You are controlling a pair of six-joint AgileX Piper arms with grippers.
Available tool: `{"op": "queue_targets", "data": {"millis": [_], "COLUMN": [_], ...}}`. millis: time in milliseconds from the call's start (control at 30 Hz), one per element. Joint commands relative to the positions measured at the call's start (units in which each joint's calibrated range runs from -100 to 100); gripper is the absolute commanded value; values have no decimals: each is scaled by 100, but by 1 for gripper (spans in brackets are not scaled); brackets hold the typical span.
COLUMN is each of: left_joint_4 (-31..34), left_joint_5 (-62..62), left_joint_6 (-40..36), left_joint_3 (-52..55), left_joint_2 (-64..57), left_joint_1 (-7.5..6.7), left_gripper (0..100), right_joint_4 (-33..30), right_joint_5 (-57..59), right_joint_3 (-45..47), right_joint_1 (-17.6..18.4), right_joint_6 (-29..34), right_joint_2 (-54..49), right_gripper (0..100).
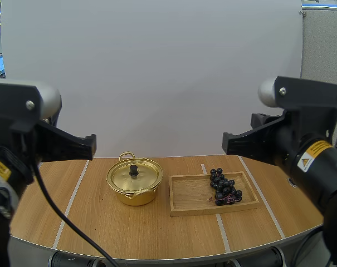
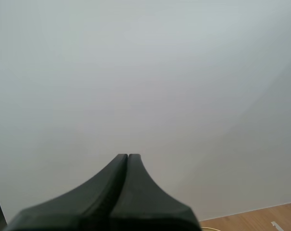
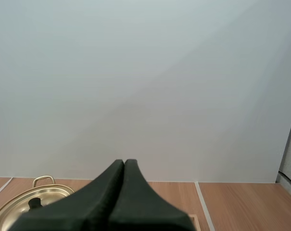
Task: Open the pot, put the grape inside, and close it
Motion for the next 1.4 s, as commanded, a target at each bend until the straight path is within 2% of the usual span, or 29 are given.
{"op": "queue_targets", "data": {"millis": [0, 100, 300, 867, 1100, 1367], "left_joint_4": [10, 10, 10, 10, 10, 10], "left_joint_5": [396, 593, 916, 1016, 1016, 1075], "left_joint_6": [26, 26, 26, 26, 26, -112], "left_joint_3": [-267, -446, -775, -925, -925, -925], "left_joint_2": [0, 126, 1196, 4351, 5055, 5495], "left_joint_1": [16, 16, 16, 16, 16, 16], "left_gripper": [0, 0, 0, 0, 0, 0], "right_joint_4": [-120, -321, -448, -523, -523, -498], "right_joint_5": [498, 875, 1721, 1740, 1836, 1820], "right_joint_3": [-240, -336, -446, -457, -457, -457], "right_joint_1": [-16, -16, -16, -16, -16, -16], "right_joint_6": [-23, -23, -23, -23, -23, 14], "right_joint_2": [0, 72, 793, 2969, 3479, 3548], "right_gripper": [0, 0, 0, 0, 0, 0]}}
